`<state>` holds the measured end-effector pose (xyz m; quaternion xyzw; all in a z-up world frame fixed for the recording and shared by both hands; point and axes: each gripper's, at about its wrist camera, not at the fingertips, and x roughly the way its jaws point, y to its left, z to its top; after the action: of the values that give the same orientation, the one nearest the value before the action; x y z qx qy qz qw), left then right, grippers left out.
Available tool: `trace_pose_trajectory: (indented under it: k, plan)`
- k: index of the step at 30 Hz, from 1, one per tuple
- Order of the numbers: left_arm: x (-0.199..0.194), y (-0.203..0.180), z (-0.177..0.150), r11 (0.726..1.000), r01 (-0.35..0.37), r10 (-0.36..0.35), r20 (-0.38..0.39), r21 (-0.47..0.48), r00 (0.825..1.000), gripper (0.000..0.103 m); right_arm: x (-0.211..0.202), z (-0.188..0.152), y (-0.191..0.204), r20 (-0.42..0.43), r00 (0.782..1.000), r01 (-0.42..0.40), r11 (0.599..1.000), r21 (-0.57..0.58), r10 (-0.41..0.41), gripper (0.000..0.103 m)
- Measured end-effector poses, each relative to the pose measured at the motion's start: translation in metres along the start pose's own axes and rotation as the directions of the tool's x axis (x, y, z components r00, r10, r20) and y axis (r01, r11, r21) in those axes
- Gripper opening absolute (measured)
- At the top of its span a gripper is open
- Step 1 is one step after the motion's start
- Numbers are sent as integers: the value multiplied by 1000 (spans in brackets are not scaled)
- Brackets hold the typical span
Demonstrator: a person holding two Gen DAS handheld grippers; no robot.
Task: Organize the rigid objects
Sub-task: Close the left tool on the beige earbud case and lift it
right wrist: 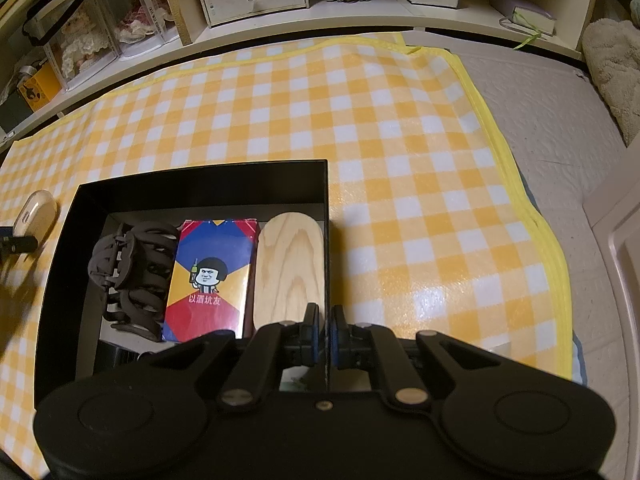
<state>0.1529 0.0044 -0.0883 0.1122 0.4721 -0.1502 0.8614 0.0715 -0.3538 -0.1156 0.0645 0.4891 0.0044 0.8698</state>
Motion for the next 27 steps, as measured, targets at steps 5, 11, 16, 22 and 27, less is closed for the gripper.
trace_pose_trajectory:
  k: [5,11,16,22,27]
  plan:
    - [-3,-41,-13,942,-117,105,56,316,993,43,0,0,-1,0,1000,1,1000,-2,-1,7]
    - [-1,-75,-49,669,-261,186,183,696,965,43,0,0,0,0,1000,0,1000,-1,0,7]
    - [-2,-90,-68,506,-287,183,224,814,957,46,0,0,0,0,1000,-1,1000,0,1,7]
    - [-27,-85,-58,640,-93,27,98,763,995,73,0,0,-1,-1,1000,1,1000,-2,-1,7]
    - [-40,-81,-53,738,-27,-59,105,674,993,72,-1,0,0,-2,1000,5,1000,-6,-5,7]
